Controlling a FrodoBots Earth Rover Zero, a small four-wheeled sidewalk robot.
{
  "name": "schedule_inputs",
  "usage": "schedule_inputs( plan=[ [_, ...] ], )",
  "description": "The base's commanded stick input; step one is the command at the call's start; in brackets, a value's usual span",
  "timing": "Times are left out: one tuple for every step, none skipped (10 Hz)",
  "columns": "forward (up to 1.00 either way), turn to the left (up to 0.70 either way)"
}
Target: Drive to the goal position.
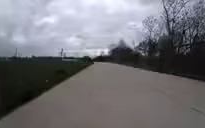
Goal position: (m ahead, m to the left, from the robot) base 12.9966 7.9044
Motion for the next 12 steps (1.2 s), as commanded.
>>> schedule_inputs(
  plan=[
    [1.0, 0.0],
    [1.0, 0.0],
    [1.0, 0.0],
    [1.0, 0.0],
    [1.0, 0.0],
    [1.0, 0.0],
    [1.0, 0.0],
    [1.0, 0.0],
    [1.0, 0.0],
    [1.0, 0.0],
    [1.0, 0.0],
    [1.0, 0.0]
  ],
)
